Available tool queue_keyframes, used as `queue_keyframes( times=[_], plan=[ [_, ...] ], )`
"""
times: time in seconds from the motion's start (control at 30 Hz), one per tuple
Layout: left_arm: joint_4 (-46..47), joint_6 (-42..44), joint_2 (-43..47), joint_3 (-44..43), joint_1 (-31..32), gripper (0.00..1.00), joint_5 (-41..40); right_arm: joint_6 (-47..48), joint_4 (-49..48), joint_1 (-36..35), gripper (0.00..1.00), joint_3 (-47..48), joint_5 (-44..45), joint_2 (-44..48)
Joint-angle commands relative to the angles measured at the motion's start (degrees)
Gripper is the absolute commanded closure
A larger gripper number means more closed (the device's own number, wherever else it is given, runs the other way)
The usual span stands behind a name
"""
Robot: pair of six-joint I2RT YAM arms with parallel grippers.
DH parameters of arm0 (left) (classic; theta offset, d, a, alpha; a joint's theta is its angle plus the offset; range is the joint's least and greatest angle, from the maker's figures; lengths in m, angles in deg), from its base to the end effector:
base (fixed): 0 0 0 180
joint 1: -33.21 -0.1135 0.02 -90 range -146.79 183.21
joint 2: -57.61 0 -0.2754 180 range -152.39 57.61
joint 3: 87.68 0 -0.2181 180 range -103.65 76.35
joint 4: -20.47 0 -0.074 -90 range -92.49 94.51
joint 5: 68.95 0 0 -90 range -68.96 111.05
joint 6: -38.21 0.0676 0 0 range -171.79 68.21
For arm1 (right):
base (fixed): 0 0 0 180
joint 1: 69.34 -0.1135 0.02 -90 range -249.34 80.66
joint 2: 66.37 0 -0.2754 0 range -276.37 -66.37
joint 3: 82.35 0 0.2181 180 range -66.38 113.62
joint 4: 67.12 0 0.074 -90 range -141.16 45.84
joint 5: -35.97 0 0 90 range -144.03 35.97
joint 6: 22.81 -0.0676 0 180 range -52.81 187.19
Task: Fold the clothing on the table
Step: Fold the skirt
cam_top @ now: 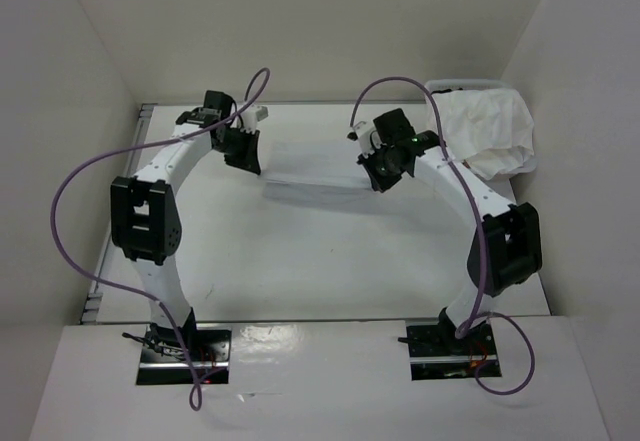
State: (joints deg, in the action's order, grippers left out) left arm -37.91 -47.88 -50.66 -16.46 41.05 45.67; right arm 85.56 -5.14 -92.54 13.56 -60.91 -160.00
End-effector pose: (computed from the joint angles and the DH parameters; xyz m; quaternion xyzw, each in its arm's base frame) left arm 0.3889 -0.0820 0.2622 0.1548 0.9279 -0.2140 0.2632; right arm 0.2970 0.1361 0.2752 -0.3566 0.8952 0.0689 0.2582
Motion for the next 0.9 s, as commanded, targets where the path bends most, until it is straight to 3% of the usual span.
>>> queue_keyframes(
  times=[0.0, 0.5, 0.87],
  plan=[
    [2.4, -0.8, -3.8, -5.3, -0.3, 1.00, -2.0, 1.6, -4.8, 2.5, 1.00, 2.8, 2.5, -2.0],
    [3.0, -3.7, -11.9, -19.3, -0.3, 1.00, -3.7, 2.1, -12.2, 4.1, 1.00, 7.6, 4.3, -8.6],
    [4.9, -4.9, -19.8, -22.0, -0.3, 1.00, -5.0, 2.1, -18.1, 5.3, 1.00, 8.7, 7.2, -18.1]
  ],
)
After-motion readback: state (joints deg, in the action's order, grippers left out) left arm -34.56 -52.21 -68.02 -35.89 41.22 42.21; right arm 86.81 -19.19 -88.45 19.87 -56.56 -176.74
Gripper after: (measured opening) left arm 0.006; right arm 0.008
